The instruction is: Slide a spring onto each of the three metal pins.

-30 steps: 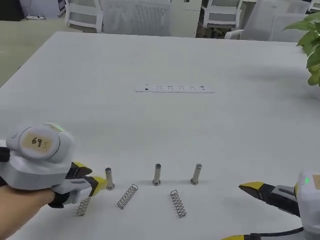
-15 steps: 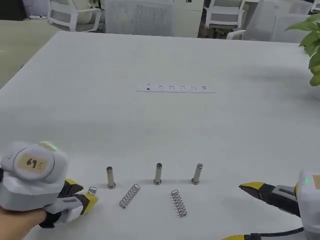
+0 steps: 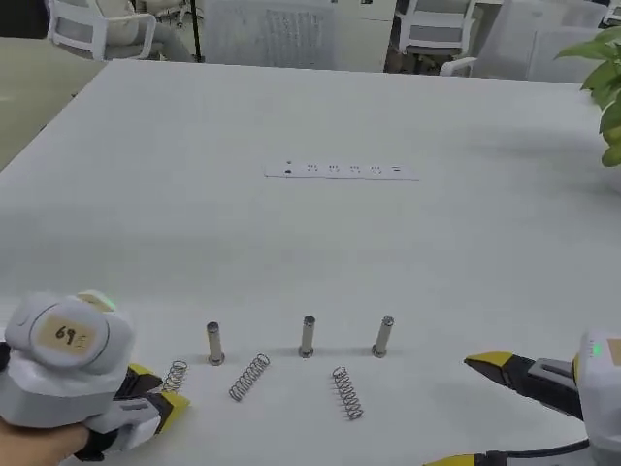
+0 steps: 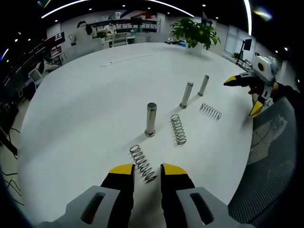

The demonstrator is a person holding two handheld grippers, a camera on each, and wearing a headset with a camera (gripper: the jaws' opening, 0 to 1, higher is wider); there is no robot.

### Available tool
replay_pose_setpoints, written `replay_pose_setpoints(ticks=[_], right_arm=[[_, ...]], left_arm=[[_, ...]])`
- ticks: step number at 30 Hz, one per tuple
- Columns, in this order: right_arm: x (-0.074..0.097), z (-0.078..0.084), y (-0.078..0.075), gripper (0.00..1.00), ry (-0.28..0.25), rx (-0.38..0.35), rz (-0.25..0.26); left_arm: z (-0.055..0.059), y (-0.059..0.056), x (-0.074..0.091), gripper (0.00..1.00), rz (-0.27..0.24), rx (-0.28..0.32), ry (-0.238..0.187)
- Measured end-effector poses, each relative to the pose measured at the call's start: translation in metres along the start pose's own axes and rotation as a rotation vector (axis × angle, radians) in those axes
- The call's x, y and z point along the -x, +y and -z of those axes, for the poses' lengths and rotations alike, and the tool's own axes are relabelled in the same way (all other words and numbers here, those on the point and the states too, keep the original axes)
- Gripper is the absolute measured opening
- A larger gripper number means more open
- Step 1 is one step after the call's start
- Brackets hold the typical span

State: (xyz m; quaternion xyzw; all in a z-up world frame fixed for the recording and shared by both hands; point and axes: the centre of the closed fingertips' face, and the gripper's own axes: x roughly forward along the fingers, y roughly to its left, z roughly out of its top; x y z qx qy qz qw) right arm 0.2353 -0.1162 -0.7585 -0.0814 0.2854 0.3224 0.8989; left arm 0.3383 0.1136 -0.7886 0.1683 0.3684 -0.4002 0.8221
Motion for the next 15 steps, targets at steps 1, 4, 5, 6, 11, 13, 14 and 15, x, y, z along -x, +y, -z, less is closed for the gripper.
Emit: replay_pose_setpoints(ticks=[1,4,5,6,11,13,14,15], right_arm=[[0.0,0.0001,0.0,0.79,0.0,0.0,0.0],[0.0,0.0,-0.0003,0.79,-0.001,-0.001,0.001],[0.0,0.0,-0.0003,0.79,-0.001,0.0,0.001],[-0.0001,0.0001,-0.0003,0.79,0.0,0.0,0.0],[-0.0001,0.0002,-0.0003,0.79,0.0,0.0,-0.001],[-0.0003,0.0002,-0.0003,0.79,0.0,0.001,-0.002],[-0.0003,0.0002,-0.0002,0.79,0.0,0.0,-0.002],[-0.0004,0.0003,-0.0001,0.79,0.001,0.0,-0.003]], left_arm=[[0.001,0.0002,-0.0005,0.15,0.0,0.001,0.0],[0.0033,0.0013,-0.0003,0.14,-0.003,0.005,0.003],[0.0039,0.0018,-0.0004,0.14,-0.004,0.007,0.002],[0.0047,0.0028,-0.0003,0.14,-0.006,0.011,0.003],[0.0064,0.0052,0.0014,0.12,-0.014,0.022,0.0],[0.0077,0.0068,0.0025,0.12,-0.017,0.026,0.001],[0.0081,0.0073,0.0028,0.11,-0.018,0.028,0.001],[0.0085,0.0082,0.0031,0.11,-0.02,0.03,0.0]])
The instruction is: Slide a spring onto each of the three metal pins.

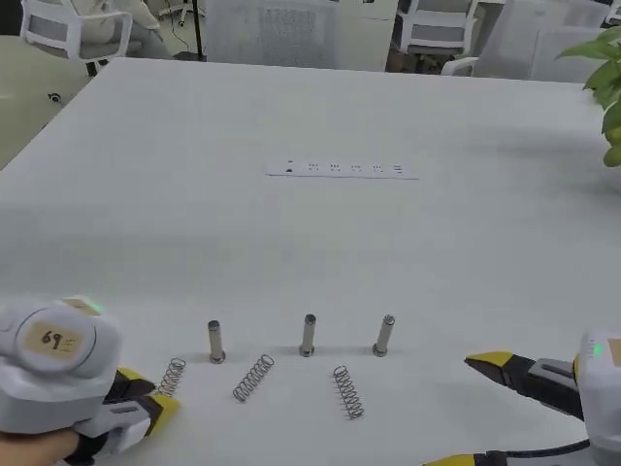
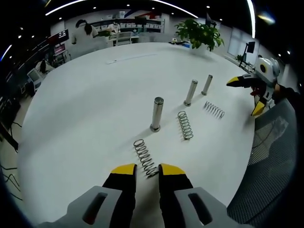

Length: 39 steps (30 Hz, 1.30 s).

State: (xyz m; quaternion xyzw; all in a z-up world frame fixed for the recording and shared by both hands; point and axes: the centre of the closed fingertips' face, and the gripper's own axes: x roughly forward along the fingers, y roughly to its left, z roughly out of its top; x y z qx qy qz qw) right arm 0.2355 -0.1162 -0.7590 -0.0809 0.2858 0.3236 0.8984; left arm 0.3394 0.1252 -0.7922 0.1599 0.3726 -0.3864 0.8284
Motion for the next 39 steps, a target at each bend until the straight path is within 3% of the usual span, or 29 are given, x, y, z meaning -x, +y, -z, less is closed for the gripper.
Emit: replay_pose_setpoints(ticks=[23,39], right_arm=[[0.001,-0.001,-0.001,0.79,-0.001,0.003,0.004],[0.007,-0.009,-0.001,0.78,-0.012,0.019,0.013]], left_arm=[[0.003,0.005,0.005,0.03,-0.02,0.018,0.001],[0.002,0.001,0.013,0.02,0.015,-0.003,-0.003]])
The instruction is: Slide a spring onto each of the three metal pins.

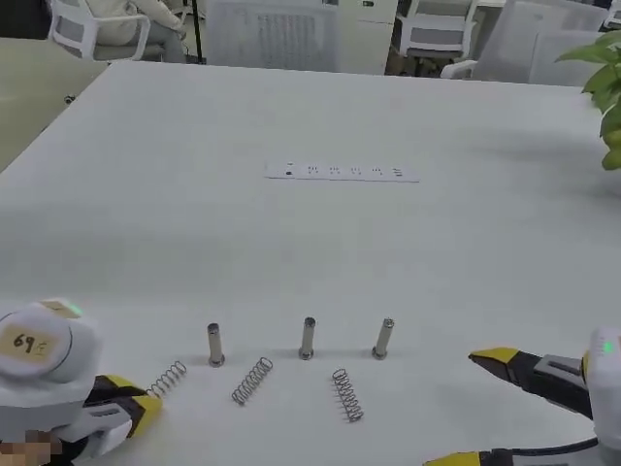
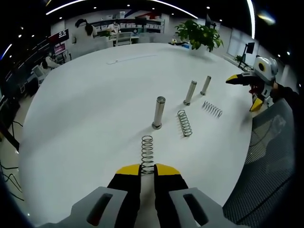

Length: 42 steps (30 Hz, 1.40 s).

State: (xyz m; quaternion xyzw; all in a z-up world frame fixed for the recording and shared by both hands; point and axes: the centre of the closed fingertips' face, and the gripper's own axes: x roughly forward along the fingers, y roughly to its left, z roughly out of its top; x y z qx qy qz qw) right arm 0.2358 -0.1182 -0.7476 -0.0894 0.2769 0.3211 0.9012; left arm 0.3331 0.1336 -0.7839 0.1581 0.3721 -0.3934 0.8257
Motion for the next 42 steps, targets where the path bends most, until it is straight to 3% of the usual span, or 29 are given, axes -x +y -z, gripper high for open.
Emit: replay_pose_setpoints(ticks=[10,27,42], right_arm=[[0.003,-0.003,0.007,0.76,0.001,0.013,-0.01],[0.004,-0.012,0.016,0.68,-0.008,0.017,-0.049],[0.003,-0.025,0.033,0.49,-0.01,0.025,-0.13]], left_arm=[[-0.002,-0.011,0.013,0.02,0.047,-0.037,-0.019],[-0.026,-0.053,0.018,0.02,0.186,-0.171,-0.092],[-0.034,-0.077,0.018,0.02,0.261,-0.264,-0.113]])
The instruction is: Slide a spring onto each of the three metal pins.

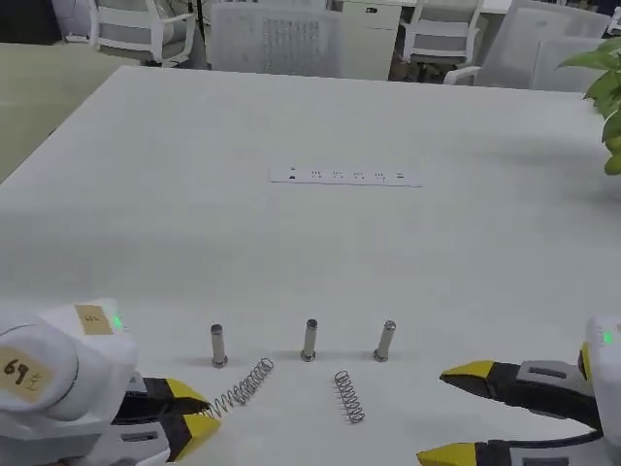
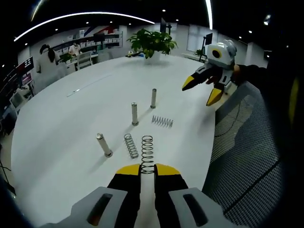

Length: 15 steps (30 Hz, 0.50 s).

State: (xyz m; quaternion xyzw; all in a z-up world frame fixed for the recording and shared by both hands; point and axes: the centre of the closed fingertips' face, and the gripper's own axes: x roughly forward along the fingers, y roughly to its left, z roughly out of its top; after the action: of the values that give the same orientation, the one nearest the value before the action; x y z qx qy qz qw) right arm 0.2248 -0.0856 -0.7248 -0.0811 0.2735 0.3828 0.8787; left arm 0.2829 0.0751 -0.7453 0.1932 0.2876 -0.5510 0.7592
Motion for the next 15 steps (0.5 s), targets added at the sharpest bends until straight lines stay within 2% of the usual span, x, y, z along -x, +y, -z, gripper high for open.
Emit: replay_pose_setpoints(ticks=[15], right_arm=[[-0.011,-0.015,0.018,0.38,0.024,0.05,-0.103]], left_arm=[[-0.015,-0.022,-0.007,0.02,0.068,-0.075,-0.013]])
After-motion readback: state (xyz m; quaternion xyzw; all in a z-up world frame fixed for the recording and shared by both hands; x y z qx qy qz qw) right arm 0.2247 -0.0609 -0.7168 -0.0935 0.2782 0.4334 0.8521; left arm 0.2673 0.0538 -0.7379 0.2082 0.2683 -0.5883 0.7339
